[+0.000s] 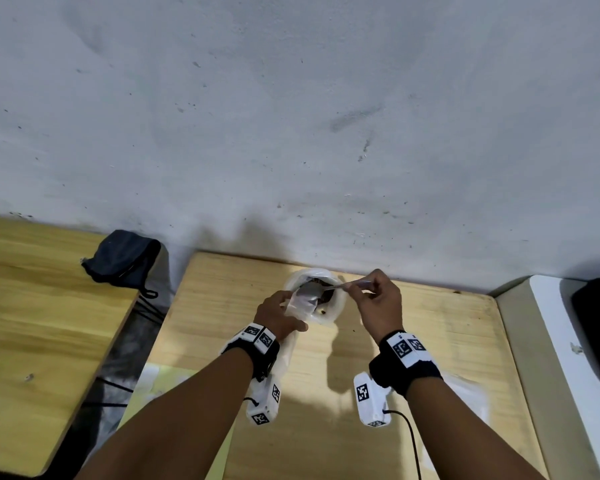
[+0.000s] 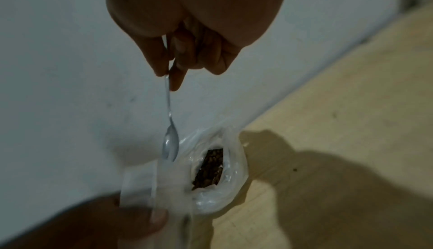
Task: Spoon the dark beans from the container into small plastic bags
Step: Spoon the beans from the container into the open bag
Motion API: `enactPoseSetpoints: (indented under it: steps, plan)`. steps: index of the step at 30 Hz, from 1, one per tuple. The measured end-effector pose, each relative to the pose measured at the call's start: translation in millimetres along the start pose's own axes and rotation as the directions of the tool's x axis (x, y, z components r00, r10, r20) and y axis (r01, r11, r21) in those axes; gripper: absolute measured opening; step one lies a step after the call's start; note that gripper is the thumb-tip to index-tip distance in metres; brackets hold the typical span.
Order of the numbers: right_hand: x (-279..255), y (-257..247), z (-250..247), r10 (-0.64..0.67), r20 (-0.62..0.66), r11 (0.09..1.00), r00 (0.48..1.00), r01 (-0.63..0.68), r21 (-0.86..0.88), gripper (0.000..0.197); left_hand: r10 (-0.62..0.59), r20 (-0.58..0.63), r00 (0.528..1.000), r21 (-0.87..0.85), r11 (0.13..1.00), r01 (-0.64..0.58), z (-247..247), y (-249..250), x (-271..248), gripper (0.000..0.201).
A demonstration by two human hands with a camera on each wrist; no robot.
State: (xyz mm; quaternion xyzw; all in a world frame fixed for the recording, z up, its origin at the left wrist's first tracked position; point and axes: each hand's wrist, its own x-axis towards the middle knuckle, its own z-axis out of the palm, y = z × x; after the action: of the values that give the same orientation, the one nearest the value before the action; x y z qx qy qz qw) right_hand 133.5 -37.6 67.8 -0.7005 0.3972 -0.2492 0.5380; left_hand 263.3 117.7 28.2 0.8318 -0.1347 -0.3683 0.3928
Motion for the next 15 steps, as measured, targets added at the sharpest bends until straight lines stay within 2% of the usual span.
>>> enactPoseSetpoints:
  steps: [2,4,9,15]
  plan:
    - [3,3,-5,0.041,-0.14,0.999,0.989,-0.038,0.026,0.032,-0.006,0.002,1.0,-0.014,1.0,0.006,-1,-1,1,0.085]
    - [4,7,-6,0.053,-0.194,0.998,0.98,-0.058,-0.022,0.032,-0.005,0.007,1.0,-0.016,1.0,0.005,-2,-2,2,0.08]
    - [7,30,6,0.089,-0.103,0.987,0.991,-0.101,-0.123,0.032,0.003,0.017,1.0,0.007,1.0,-0.003,1,-5,3,0.078]
    - [8,45,24,0.189,-0.116,0.976,0.975,-0.2,-0.09,0.03,0.002,0.018,1.0,0.012,1.0,-0.002,-2,-8,10,0.078]
